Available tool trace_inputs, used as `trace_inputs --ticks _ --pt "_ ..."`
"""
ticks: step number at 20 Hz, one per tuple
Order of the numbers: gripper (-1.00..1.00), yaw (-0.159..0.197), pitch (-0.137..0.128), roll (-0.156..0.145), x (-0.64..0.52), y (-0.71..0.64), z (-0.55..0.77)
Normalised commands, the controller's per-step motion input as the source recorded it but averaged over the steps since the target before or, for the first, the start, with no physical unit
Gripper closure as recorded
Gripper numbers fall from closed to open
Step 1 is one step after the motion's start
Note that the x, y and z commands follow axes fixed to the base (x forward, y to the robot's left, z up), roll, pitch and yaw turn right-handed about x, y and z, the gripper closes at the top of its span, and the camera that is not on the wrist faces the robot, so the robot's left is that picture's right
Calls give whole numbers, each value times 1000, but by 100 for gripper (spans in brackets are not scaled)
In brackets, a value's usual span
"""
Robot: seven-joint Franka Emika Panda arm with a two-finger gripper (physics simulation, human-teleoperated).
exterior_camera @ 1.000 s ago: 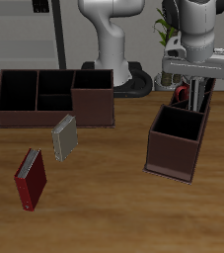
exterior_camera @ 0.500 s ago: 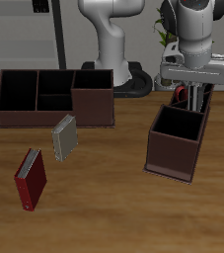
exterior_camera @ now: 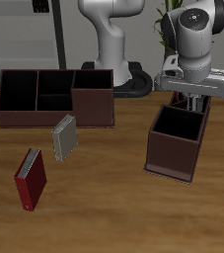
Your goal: Place the red mug into the left desk caddy's left compartment and place the striped book into the left desk caddy's back compartment and place the red book into the back desk caddy's front compartment
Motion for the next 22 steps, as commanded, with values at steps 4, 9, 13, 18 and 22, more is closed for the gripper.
trace_inputs --ticks 4,9,13,18,22 --pt "-100 -38 108 29 66 -45 -247" --pt "-100 -2 -4 7 1 -44 11" --pt "-100 -15 -15 6 -56 -47 99" --pt "-100 32 -72 8 -96 -158 346" --pt "-100 105 -147 -41 43 -500 543"
